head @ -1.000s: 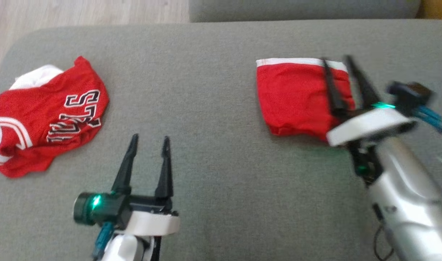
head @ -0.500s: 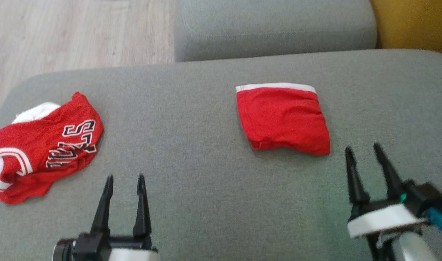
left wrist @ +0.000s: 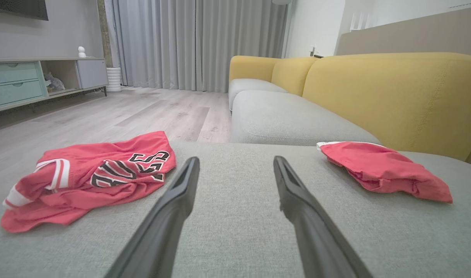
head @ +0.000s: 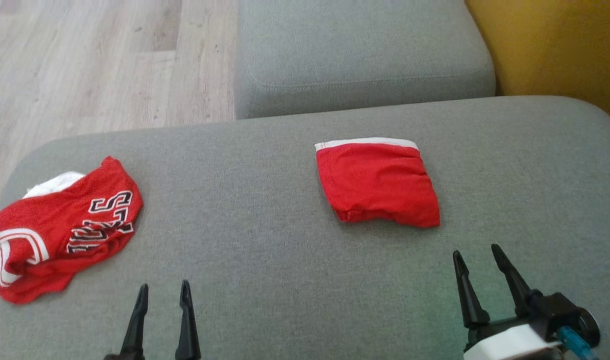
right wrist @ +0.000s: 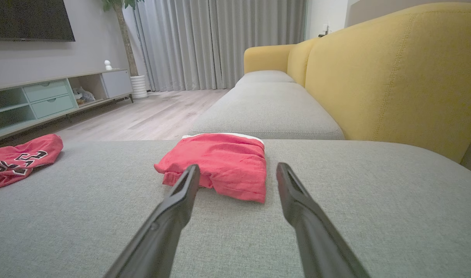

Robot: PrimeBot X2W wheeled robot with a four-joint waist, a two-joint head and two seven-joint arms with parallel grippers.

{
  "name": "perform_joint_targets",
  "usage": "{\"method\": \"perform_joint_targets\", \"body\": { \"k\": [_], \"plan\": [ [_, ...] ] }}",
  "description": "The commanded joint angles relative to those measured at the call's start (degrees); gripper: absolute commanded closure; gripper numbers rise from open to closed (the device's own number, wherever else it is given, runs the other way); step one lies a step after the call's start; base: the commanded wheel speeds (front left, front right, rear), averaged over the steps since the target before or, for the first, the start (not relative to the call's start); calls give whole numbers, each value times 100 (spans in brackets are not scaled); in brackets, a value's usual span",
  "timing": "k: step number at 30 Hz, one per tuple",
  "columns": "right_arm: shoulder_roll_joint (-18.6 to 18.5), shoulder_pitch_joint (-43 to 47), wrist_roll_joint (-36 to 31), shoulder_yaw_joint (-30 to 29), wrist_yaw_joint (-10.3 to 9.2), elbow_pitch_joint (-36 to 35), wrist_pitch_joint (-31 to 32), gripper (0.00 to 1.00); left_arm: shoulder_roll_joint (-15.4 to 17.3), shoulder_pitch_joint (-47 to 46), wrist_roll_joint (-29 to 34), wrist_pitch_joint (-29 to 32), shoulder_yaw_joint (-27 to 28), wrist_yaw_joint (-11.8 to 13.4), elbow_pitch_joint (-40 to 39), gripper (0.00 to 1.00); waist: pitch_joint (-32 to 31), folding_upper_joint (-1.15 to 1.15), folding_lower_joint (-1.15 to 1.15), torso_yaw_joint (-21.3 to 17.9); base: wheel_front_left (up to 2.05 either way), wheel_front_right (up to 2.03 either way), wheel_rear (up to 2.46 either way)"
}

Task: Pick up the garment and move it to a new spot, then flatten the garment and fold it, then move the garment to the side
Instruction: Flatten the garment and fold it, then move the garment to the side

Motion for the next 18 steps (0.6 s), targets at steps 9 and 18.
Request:
{"method": "perform_joint_targets", "body": {
  "k": [9, 18],
  "plan": [
    [13, -92, -28, 139, -4, -95, -37, 0, -38, -75, -32, -30, 243, 93, -44, 0, -100, 0, 0, 8, 0, 0, 0],
    [20, -101, -31, 124, -4, -59, -37, 0, -39, -96, 18, -30, 221, 104, -34, 0, -35, 0, 0, 68, 0, 0, 0]
  ]
}}
